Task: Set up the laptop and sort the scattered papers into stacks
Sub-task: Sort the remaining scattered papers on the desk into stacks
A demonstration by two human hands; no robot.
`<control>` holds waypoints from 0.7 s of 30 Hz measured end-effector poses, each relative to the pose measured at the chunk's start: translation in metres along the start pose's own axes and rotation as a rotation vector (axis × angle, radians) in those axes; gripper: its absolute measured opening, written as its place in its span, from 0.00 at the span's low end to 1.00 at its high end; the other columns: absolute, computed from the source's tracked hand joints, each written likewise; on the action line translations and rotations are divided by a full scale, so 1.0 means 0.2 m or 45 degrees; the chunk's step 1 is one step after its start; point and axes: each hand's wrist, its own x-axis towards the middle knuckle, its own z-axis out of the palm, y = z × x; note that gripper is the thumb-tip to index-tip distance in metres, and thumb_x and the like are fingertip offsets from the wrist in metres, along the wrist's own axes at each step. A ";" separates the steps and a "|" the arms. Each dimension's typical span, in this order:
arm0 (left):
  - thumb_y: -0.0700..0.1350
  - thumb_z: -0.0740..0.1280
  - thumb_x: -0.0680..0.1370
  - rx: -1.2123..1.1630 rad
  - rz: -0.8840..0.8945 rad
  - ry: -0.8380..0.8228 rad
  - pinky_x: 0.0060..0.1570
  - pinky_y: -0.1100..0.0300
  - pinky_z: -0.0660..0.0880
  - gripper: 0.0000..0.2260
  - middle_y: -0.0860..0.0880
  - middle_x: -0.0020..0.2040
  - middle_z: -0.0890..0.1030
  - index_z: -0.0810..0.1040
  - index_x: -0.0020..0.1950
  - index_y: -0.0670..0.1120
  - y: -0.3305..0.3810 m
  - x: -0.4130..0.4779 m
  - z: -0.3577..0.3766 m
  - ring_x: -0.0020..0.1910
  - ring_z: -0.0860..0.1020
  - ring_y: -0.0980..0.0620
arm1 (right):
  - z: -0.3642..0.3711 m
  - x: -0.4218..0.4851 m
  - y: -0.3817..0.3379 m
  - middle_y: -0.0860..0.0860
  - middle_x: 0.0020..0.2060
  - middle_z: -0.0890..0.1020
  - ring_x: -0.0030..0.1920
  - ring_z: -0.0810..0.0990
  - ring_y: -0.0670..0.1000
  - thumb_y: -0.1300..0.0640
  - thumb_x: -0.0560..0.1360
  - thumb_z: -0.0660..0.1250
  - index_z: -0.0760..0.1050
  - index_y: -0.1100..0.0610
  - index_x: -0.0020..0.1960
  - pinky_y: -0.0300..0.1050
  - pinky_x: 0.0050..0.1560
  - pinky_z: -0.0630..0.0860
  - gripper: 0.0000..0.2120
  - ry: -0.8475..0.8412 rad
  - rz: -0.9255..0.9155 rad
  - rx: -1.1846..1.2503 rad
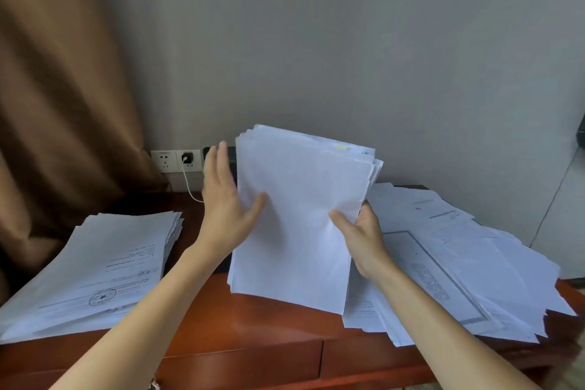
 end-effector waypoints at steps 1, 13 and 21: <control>0.52 0.75 0.78 -0.216 -0.151 -0.051 0.77 0.46 0.63 0.48 0.48 0.83 0.50 0.43 0.85 0.49 0.00 -0.02 0.01 0.80 0.60 0.44 | -0.02 0.01 -0.01 0.50 0.55 0.86 0.57 0.84 0.53 0.67 0.78 0.68 0.76 0.55 0.62 0.52 0.58 0.79 0.15 0.005 0.006 0.019; 0.47 0.71 0.82 -0.836 -0.724 -0.864 0.56 0.47 0.83 0.09 0.53 0.54 0.88 0.80 0.62 0.53 0.18 -0.20 0.16 0.53 0.87 0.49 | -0.31 0.02 -0.02 0.54 0.57 0.85 0.58 0.84 0.57 0.69 0.78 0.66 0.76 0.59 0.65 0.56 0.59 0.80 0.16 0.046 0.224 0.129; 0.40 0.66 0.84 -0.796 -0.797 -0.822 0.57 0.43 0.82 0.09 0.49 0.53 0.88 0.80 0.63 0.49 0.11 -0.33 0.38 0.51 0.87 0.46 | -0.50 -0.01 0.06 0.56 0.56 0.85 0.56 0.85 0.54 0.70 0.79 0.65 0.78 0.62 0.61 0.45 0.54 0.82 0.12 0.015 0.348 0.001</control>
